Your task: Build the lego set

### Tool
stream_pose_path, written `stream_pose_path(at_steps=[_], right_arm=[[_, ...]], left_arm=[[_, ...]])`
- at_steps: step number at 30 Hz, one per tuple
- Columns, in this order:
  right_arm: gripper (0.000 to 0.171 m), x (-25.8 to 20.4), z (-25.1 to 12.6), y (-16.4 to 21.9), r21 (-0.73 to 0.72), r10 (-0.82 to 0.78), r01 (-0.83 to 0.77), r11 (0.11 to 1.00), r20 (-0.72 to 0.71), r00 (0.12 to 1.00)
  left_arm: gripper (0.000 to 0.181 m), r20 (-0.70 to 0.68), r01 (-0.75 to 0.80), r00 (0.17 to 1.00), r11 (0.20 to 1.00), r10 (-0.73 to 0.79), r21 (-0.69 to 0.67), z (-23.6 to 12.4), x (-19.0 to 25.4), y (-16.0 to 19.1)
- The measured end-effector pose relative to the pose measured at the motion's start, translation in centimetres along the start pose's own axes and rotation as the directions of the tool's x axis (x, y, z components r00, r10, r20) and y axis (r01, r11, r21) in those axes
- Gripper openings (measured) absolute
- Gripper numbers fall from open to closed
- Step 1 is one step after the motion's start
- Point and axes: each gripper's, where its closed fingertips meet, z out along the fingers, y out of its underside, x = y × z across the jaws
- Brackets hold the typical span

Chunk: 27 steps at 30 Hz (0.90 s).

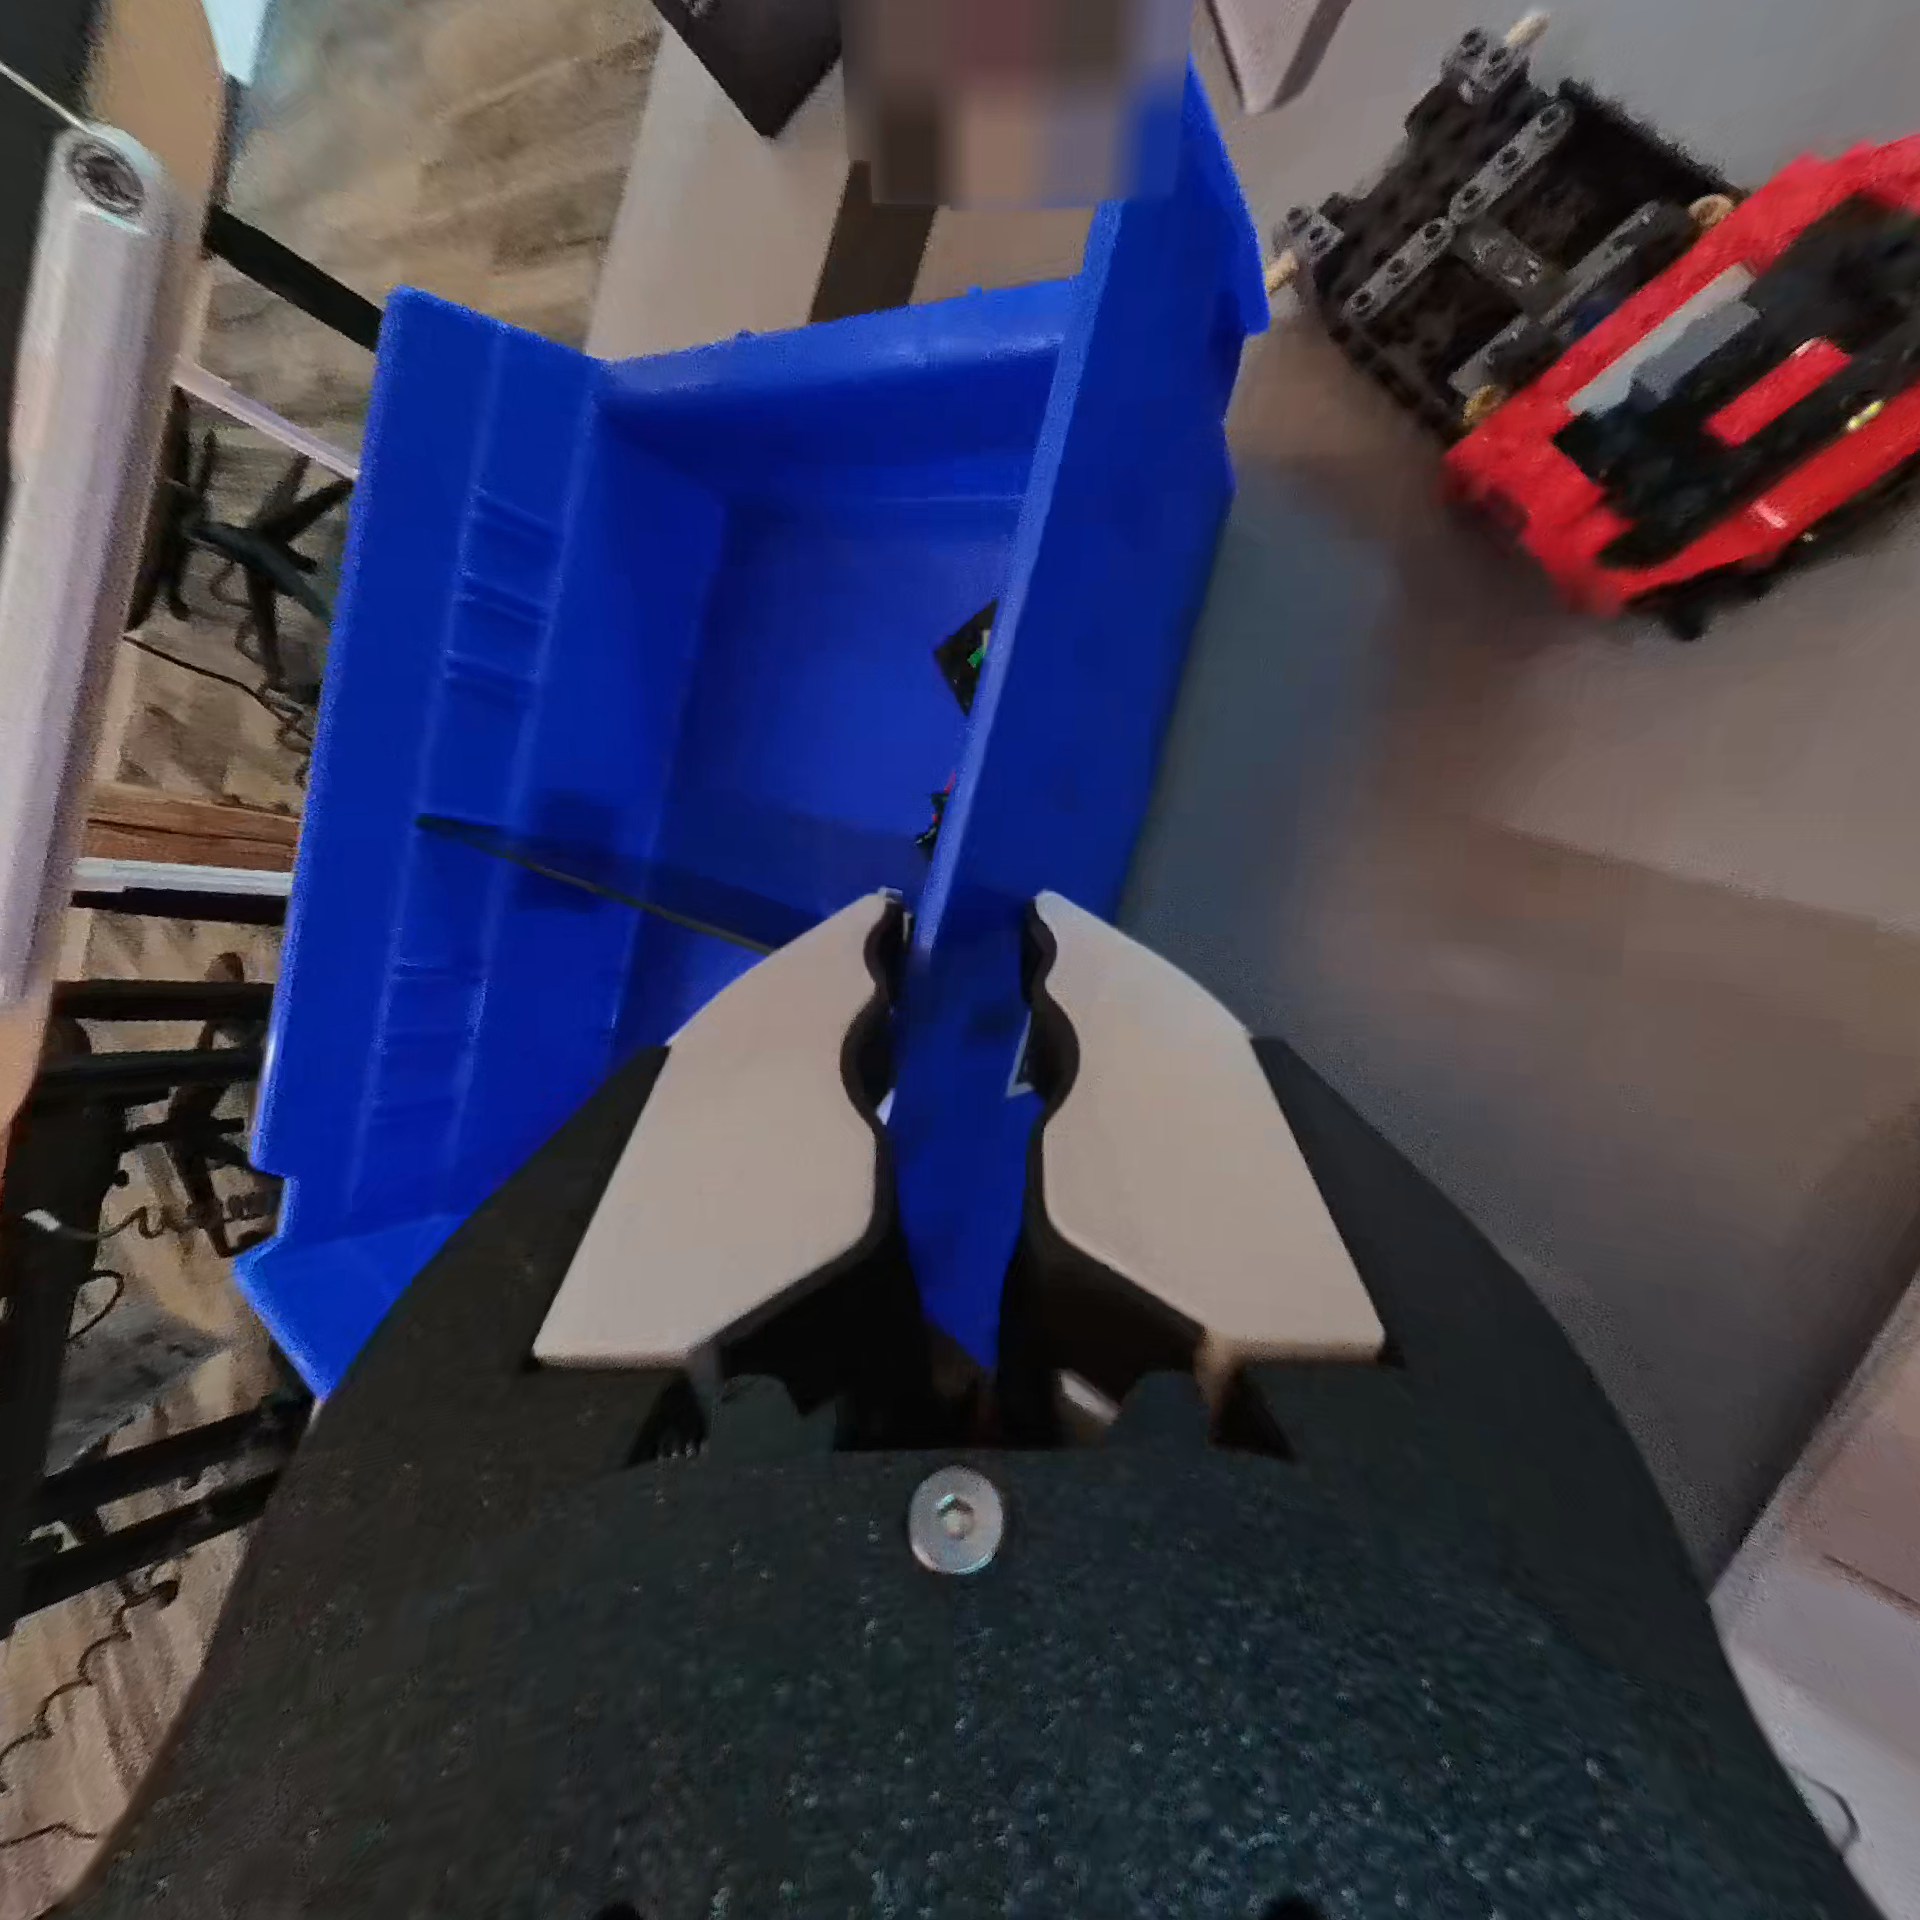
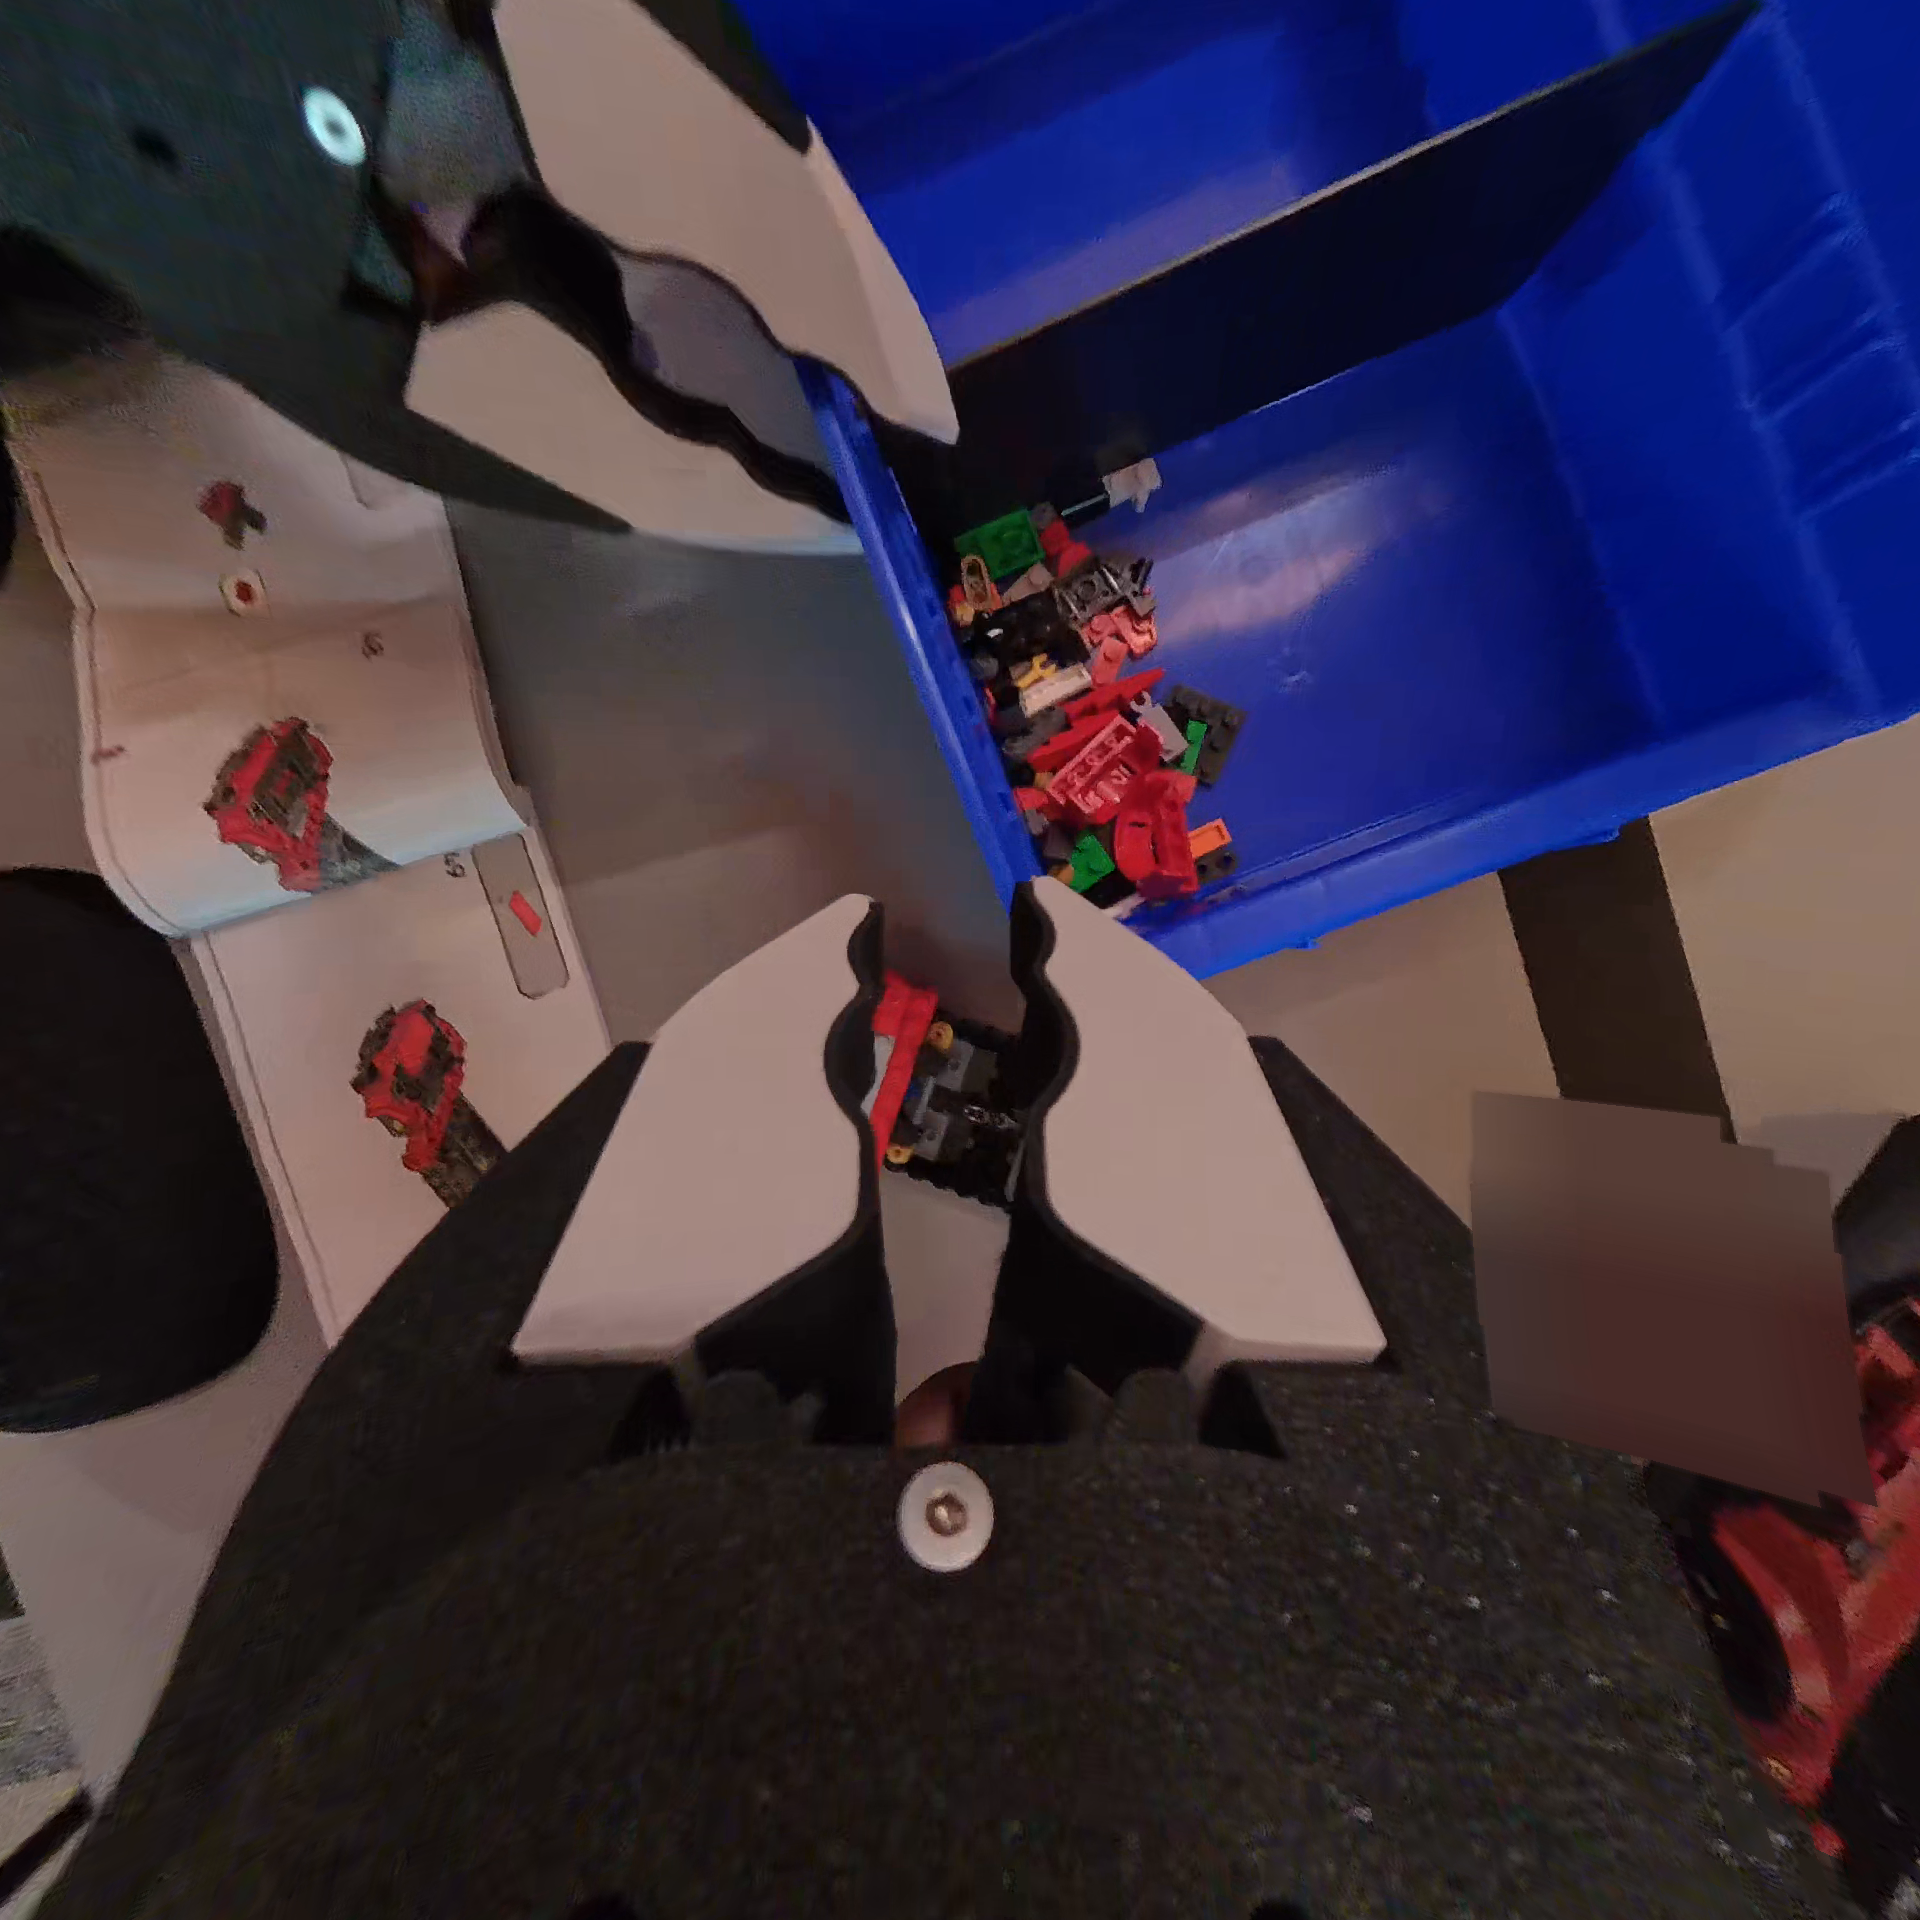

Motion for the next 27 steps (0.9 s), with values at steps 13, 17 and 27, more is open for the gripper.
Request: stream_pose_path(at_steps=[13,17,27], right_arm=[[0.023,-0.3,0.8,1.0,0.061,-0.008,0.011,0.998,-0.061,0.998],[0.021,-0.9,1.3,1.1,0.086,-0.003,0.008,0.996,-0.062,0.998],[0.021,-2.4,1.1,1.7,0.081,-0.071,0.073,0.994,-0.033,0.997]], left_arm=[[0.022,0.128,-0.089,0.988,0.995,0.082,0.054,-1.7,2.1,0.3],[0.022,0.144,-0.105,0.985,0.993,0.096,0.061,-2.1,2.6,0.4],[0.025,0.207,-0.204,0.961,0.976,0.186,0.072,-3.7,4.4,0.7]])
